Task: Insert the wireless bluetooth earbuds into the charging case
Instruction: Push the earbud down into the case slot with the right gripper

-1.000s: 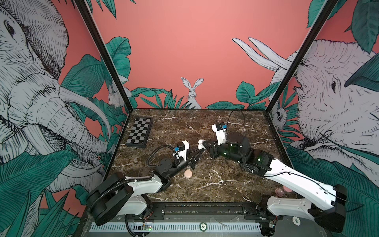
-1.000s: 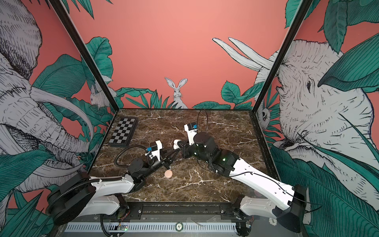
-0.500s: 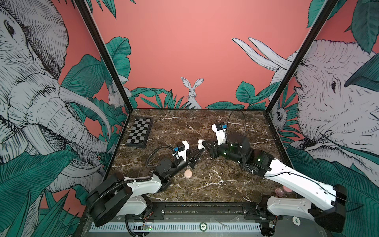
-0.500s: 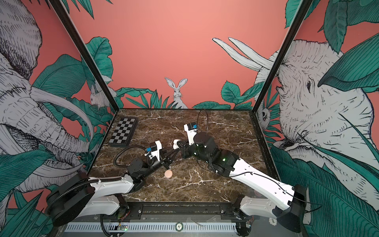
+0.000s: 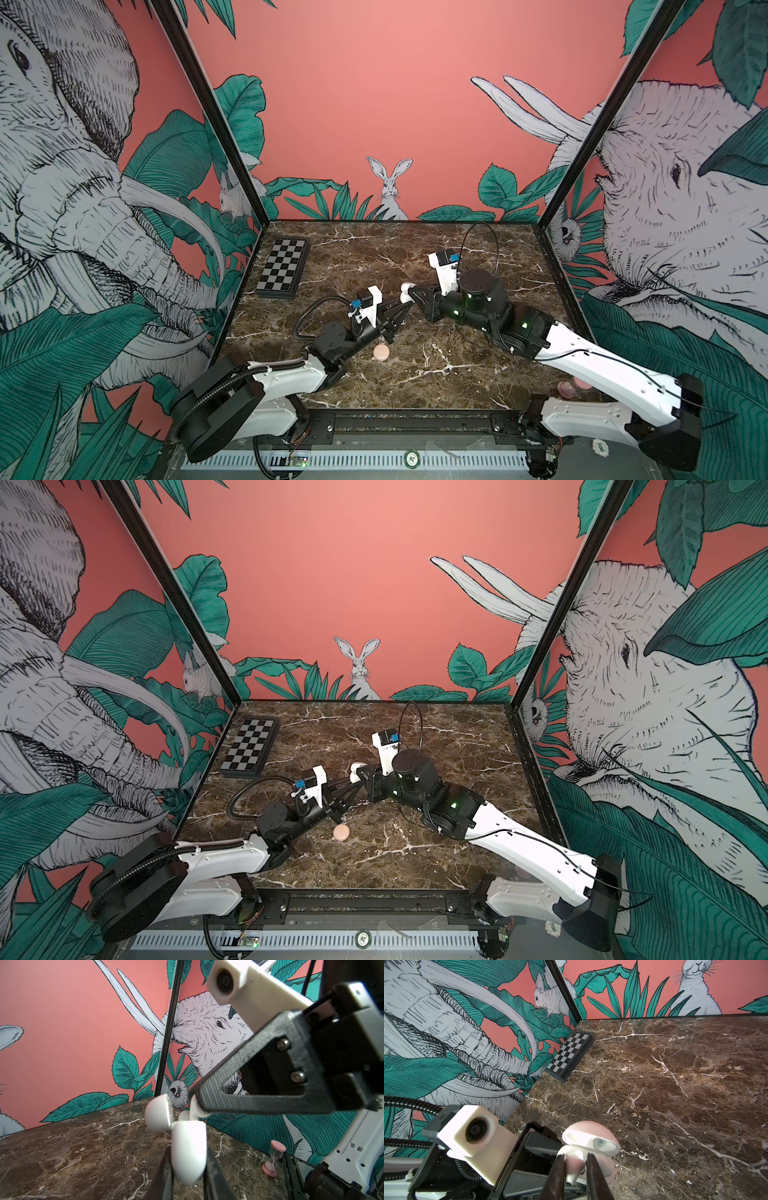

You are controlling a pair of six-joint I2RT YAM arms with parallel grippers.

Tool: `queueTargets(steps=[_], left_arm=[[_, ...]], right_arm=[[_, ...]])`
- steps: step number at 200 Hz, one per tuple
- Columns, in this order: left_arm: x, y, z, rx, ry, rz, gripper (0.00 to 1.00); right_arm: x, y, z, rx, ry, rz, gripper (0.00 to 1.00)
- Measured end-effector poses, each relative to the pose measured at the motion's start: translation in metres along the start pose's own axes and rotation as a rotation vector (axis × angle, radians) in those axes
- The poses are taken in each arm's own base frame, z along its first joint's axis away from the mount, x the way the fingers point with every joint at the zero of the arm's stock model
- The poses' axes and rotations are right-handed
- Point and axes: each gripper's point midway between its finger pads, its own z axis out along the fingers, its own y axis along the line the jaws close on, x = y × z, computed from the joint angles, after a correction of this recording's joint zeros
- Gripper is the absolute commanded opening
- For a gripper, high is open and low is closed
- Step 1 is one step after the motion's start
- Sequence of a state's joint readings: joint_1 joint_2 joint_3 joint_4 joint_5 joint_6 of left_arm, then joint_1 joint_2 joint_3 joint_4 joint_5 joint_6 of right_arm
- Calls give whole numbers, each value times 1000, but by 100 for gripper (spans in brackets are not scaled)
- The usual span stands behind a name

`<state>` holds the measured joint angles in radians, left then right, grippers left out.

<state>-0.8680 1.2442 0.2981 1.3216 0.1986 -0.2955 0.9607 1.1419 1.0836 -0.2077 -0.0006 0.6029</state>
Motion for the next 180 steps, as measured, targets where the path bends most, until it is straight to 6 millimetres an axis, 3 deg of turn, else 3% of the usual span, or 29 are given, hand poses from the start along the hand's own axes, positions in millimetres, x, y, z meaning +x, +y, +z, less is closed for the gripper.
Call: queueTargets(steps=[180], left_arm=[[-1, -3, 0, 15, -4, 2, 0]], right_arm=[[4, -3, -5, 17, 14, -2, 31]])
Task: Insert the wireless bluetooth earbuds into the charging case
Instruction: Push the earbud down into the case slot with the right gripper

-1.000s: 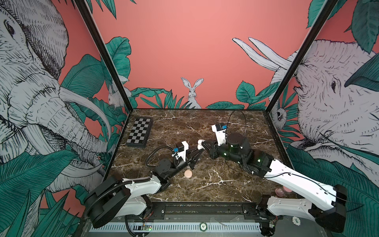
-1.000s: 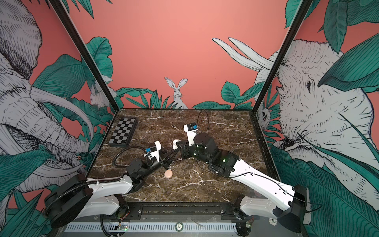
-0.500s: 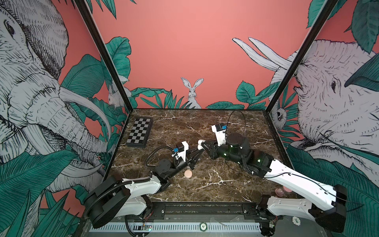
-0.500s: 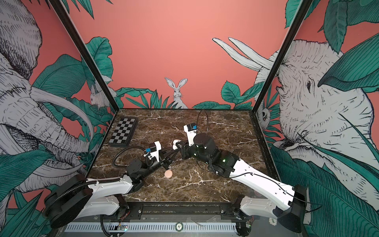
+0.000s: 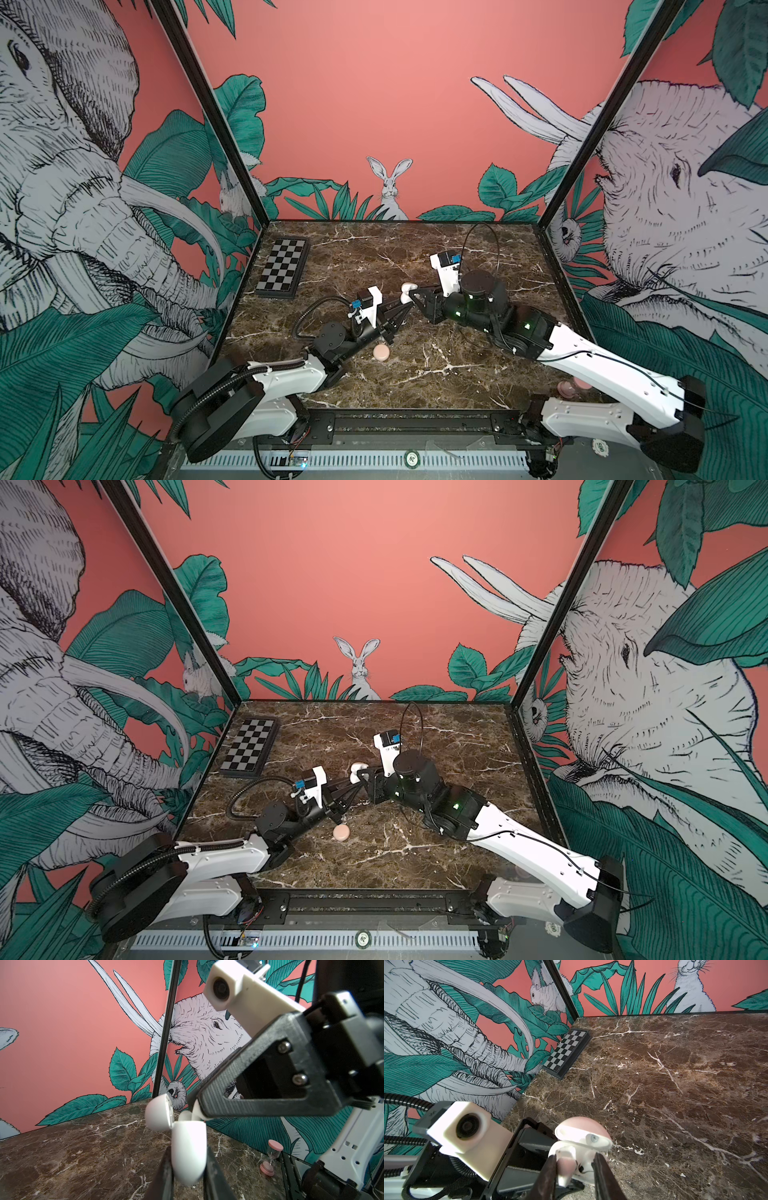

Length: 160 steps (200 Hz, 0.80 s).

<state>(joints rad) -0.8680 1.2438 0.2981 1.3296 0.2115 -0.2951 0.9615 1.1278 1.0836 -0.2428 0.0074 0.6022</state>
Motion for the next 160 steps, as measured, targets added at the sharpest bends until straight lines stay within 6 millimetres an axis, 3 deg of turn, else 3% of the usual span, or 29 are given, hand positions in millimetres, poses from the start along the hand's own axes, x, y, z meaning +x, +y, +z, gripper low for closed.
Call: queueTargets(steps=[160], left_arm=[[-2, -1, 0, 3, -8, 1, 0]], right_arm=[[2, 5, -5, -28, 17, 8, 38]])
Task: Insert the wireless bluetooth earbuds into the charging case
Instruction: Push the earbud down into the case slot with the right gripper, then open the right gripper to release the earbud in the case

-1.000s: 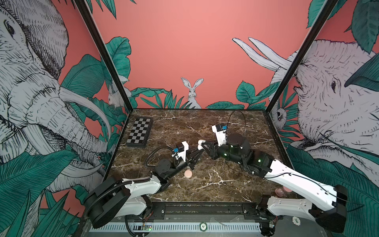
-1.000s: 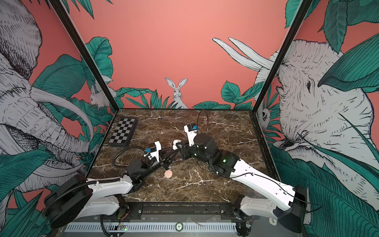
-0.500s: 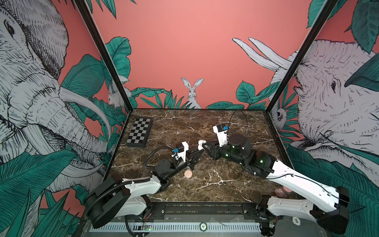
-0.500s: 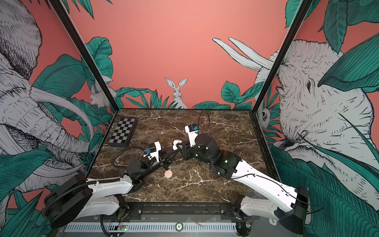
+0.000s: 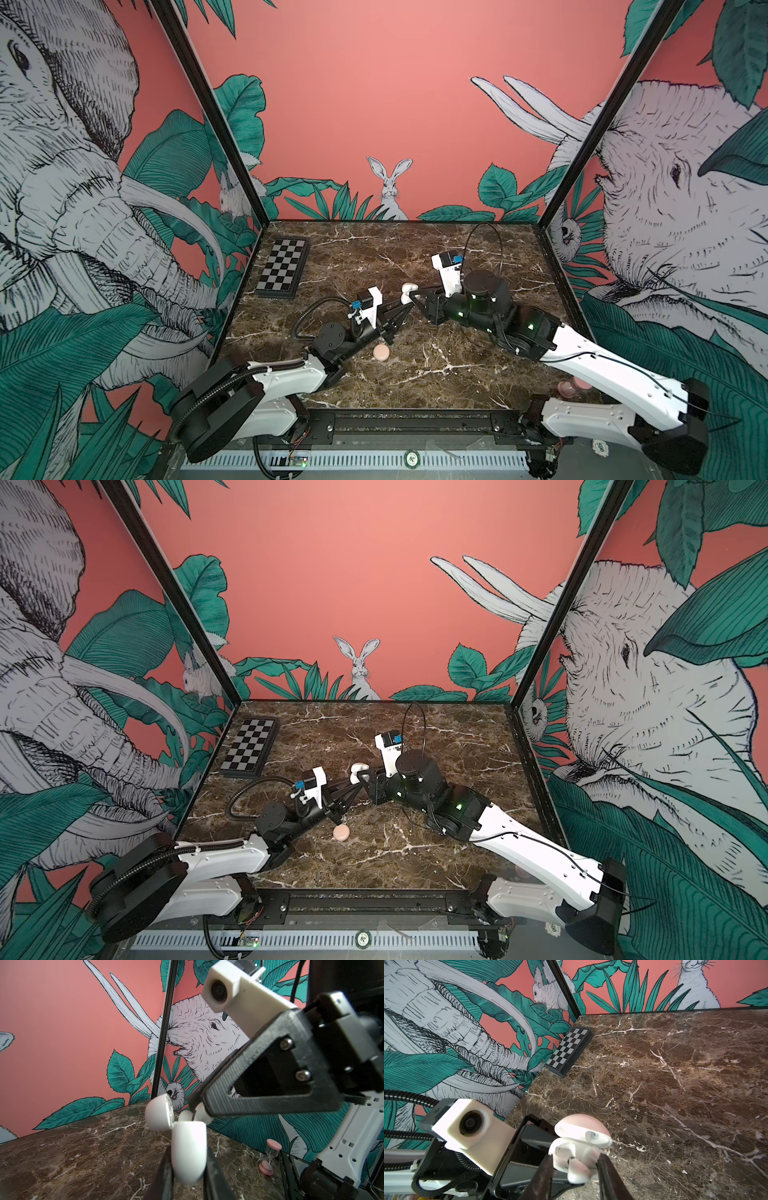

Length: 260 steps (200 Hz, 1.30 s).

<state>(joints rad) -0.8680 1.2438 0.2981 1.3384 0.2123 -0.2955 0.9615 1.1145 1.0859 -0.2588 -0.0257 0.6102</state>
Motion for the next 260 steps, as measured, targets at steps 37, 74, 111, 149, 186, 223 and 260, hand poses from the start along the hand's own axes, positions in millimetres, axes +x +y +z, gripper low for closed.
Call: queueTargets(steps=[37, 74, 111, 149, 186, 223, 260], left_arm=[[0, 0, 0, 0, 0, 0, 0], [0, 0, 0, -1, -1, 0, 0], [0, 0, 0, -2, -1, 0, 0], [-1, 1, 0, -4, -4, 1, 0], [-4, 0, 0, -1, -15, 3, 0], [-4, 0, 0, 0, -17, 3, 0], [-4, 0, 0, 0, -17, 3, 0]], right_arm=[[1, 2, 0, -11, 6, 3, 38], [-1, 4, -4, -19, -1, 7, 38], [-3, 5, -6, -22, -5, 11, 38], [-2, 4, -6, -19, 0, 12, 38], [0, 5, -7, -21, 11, 15, 37], [-2, 9, -9, -36, 16, 20, 37], [-2, 12, -9, -52, 21, 33, 37]])
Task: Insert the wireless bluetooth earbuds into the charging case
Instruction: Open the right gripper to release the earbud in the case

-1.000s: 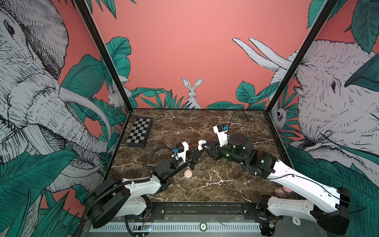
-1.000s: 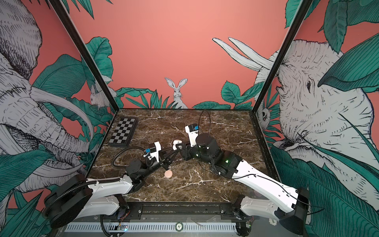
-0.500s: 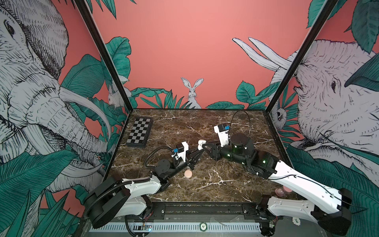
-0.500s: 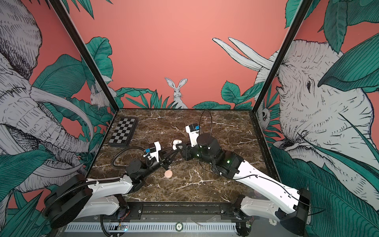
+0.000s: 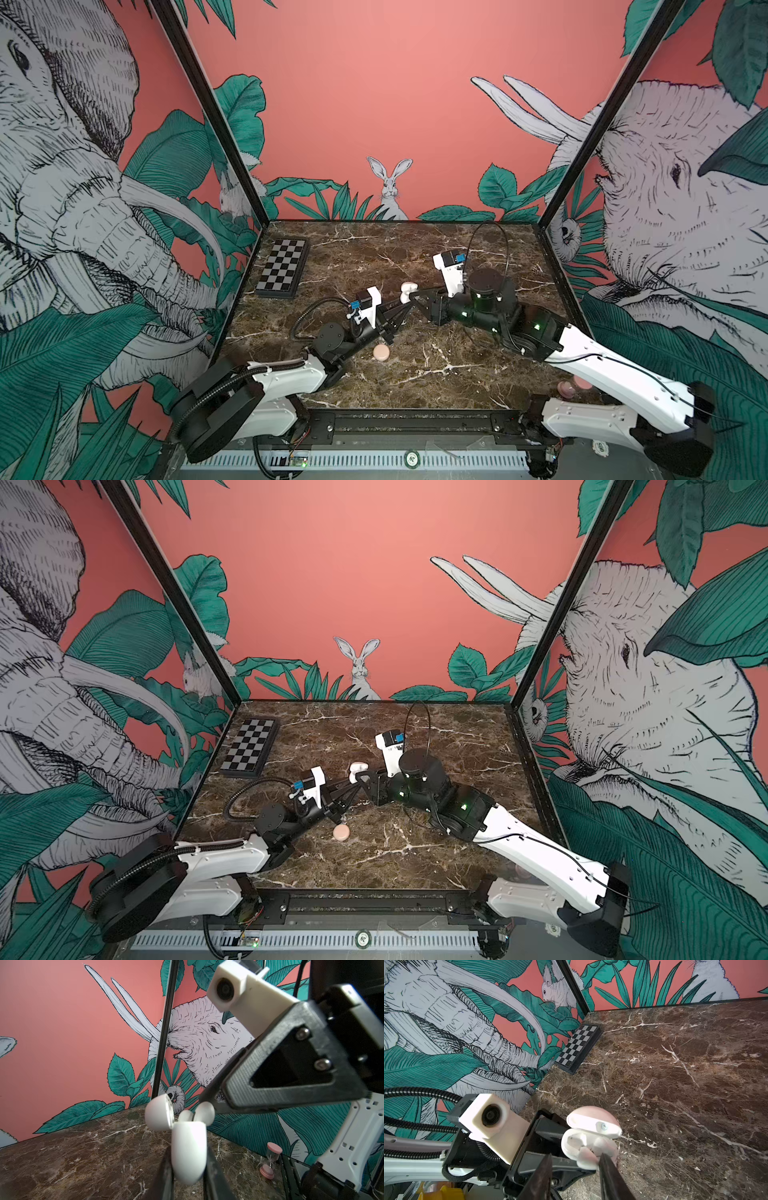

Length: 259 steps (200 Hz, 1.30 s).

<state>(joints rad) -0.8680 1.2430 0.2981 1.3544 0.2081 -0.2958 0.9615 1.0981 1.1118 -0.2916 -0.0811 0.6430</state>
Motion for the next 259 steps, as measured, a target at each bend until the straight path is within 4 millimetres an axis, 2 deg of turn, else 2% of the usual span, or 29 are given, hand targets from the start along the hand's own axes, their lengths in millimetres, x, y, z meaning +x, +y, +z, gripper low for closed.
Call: queueTargets(steps=[259], left_arm=[[0, 0, 0, 0, 0, 0, 0]], right_arm=[[1, 11, 0, -61, 16, 26, 37]])
